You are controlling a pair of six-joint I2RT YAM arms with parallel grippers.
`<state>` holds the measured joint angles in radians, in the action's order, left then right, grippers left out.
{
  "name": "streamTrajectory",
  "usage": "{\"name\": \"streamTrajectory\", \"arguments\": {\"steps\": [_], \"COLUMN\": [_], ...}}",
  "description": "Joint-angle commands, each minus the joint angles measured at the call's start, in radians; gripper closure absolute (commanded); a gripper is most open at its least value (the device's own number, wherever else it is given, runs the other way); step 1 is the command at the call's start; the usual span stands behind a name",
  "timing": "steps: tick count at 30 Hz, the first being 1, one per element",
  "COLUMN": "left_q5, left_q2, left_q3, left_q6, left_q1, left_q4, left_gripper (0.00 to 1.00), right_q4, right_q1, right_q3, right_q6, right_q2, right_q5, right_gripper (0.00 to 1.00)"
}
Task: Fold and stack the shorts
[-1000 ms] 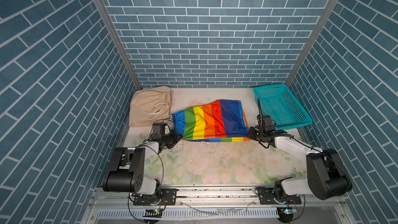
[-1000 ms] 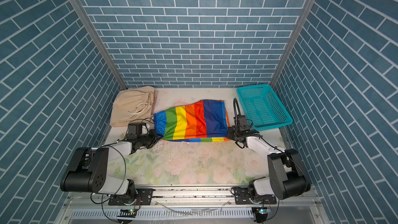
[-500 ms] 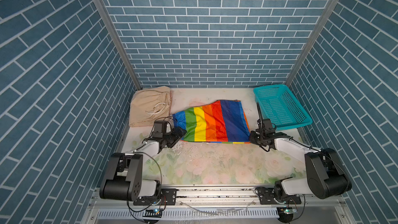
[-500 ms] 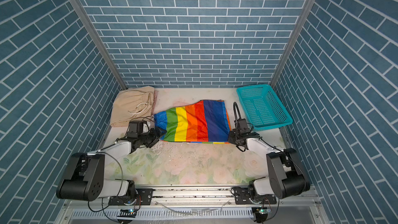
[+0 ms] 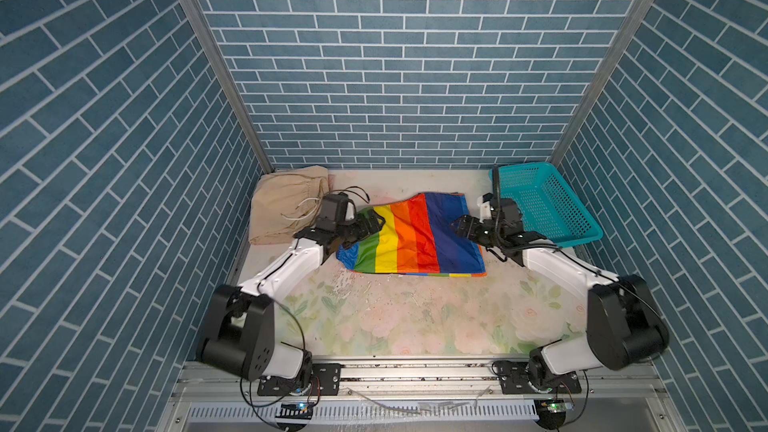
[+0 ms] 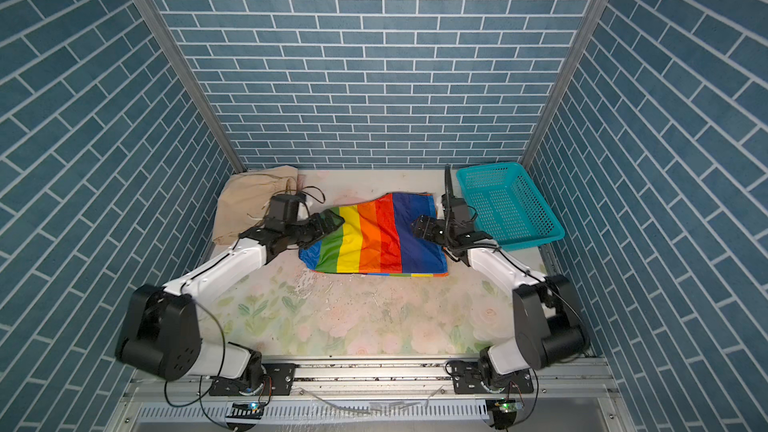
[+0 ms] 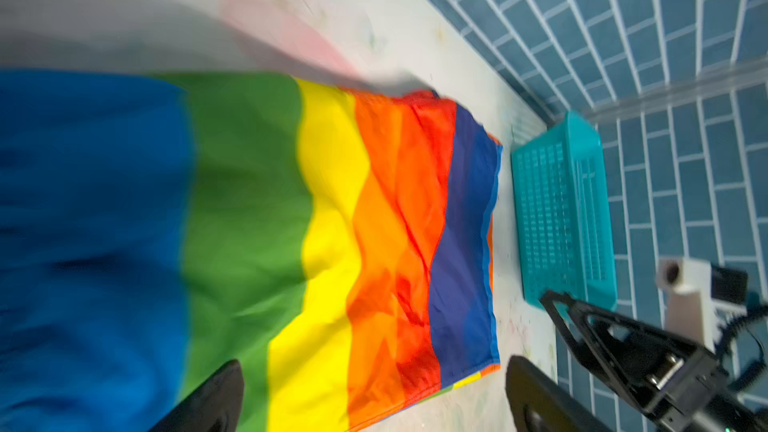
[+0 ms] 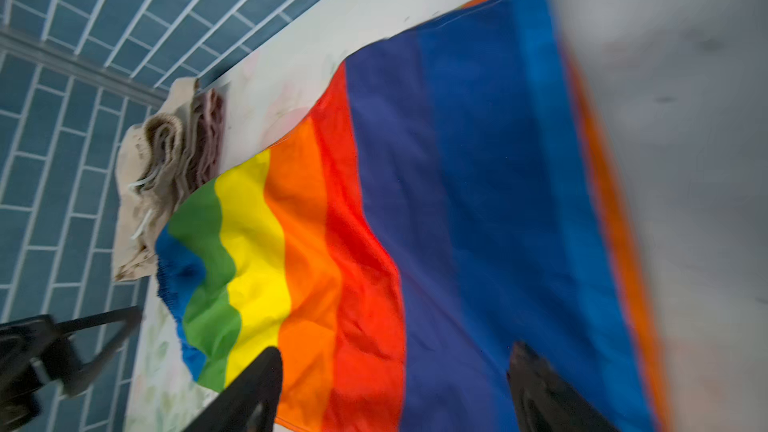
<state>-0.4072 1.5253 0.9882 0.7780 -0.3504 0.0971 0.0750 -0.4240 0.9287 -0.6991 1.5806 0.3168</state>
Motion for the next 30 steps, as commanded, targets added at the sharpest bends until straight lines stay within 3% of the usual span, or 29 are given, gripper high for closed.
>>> {"name": "streamTrajectory", "arguments": {"steps": [1,5,15,22,30], "left_q5": [-0.031,0.021,0.1,0.072,0.062], "left_q2": [0.122,0.166,0.262,0.32,0.334], "left_q3": [0.063,0.103,0.078,0.014,-0.038], "left_q6": [0.085,0.062,0.044,0.066,0.042], "left_q1": [-0.016,0.009,0.099,0.17,0.182], "left_q4": [-0.109,-0.096,-0.147,-0.213,-0.221], "left_gripper": [0.0,0.0,0.0,0.0,0.0], "right_q4": [0.343,0.547,0.663,0.649,0.54], "right_q1": [-0.051,-0.055,-0.12,-0.141,-0.1], "right_q3": [0.077,0.186,0.455,0.561,0.6], "right_q6": [-0.202,-0.364,-0.514,-0.501,-0.368], "right_q2": [0.179,0.376,0.671,0.809,0.858], "right_q5": [0.155,0.184,0.17,0.19,0.209], "right_gripper": [0.14,0.11,0.09,0.07,0.05]}}
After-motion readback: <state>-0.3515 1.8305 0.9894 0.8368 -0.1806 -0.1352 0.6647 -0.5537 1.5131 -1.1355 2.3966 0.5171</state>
